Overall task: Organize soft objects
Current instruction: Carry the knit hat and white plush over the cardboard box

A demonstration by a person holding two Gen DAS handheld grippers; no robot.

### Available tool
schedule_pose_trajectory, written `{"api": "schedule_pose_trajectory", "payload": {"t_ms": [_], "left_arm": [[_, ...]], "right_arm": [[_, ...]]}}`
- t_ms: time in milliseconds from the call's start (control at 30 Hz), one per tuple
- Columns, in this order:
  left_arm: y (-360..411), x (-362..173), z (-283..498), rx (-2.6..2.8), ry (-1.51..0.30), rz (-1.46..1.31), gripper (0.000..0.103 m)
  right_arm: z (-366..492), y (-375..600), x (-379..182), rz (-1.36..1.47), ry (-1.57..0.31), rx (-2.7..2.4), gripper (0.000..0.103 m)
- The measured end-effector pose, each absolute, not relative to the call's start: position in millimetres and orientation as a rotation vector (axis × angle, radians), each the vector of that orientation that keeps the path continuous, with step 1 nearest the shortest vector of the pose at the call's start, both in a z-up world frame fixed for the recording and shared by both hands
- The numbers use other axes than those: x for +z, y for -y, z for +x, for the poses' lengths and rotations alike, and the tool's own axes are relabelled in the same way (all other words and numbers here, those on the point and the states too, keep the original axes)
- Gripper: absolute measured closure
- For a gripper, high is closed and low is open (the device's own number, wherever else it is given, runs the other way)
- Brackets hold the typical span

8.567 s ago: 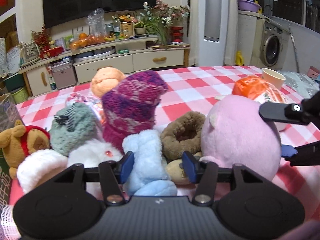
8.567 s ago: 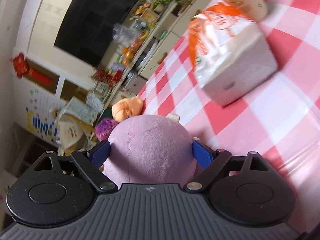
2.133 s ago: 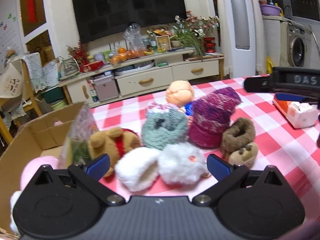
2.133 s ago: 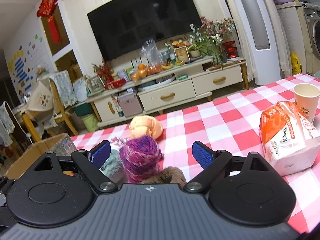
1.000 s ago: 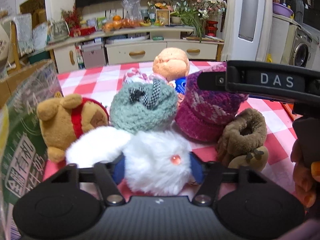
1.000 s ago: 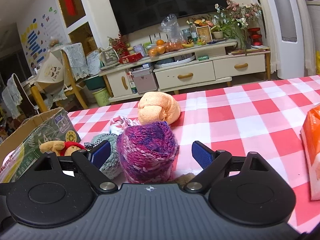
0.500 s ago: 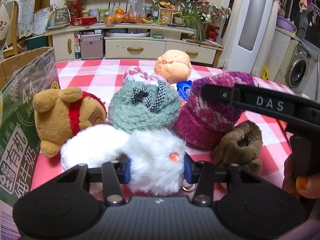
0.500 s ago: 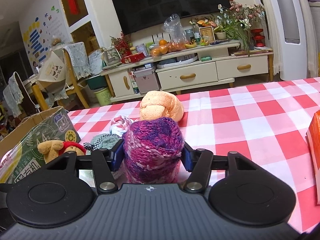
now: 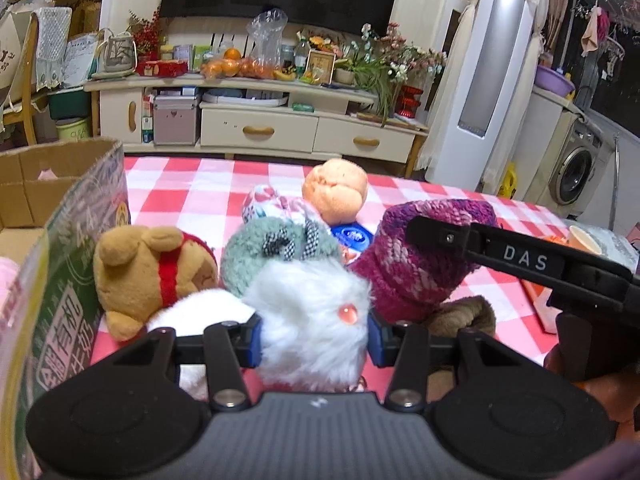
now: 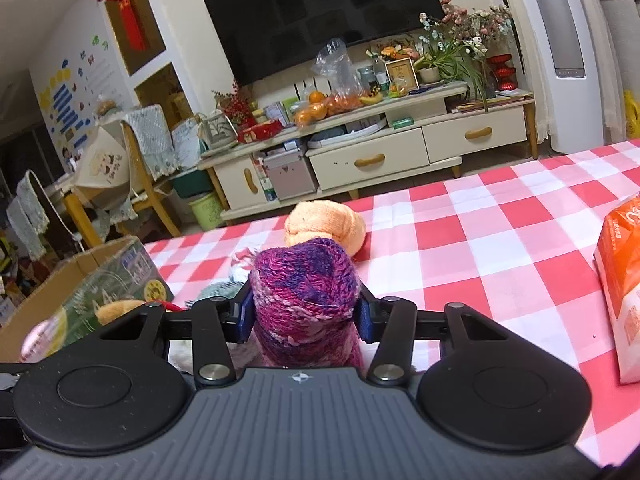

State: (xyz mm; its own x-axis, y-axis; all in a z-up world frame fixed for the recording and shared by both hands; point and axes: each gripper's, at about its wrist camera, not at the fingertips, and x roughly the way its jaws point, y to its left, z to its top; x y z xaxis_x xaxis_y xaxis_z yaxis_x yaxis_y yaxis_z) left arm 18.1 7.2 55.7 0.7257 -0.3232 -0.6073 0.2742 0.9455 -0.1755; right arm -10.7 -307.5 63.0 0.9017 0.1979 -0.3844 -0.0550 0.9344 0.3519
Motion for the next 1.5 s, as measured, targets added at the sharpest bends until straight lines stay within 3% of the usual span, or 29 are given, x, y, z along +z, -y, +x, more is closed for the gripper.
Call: {"api": "schedule_pose_trajectory", "payload": {"t_ms": [533, 1500], "left_arm": [[-31, 83, -3, -0.383, -0.574, -0.102, 0.057], [-137, 133, -28, -0.216, -0.376, -0.157, 0.057]], "right_arm": [[-27, 297, 87, 0.501, -0.375, 0.267, 0.044], [27, 183, 135, 0.376, -0.293, 0.484, 0.044]]}}
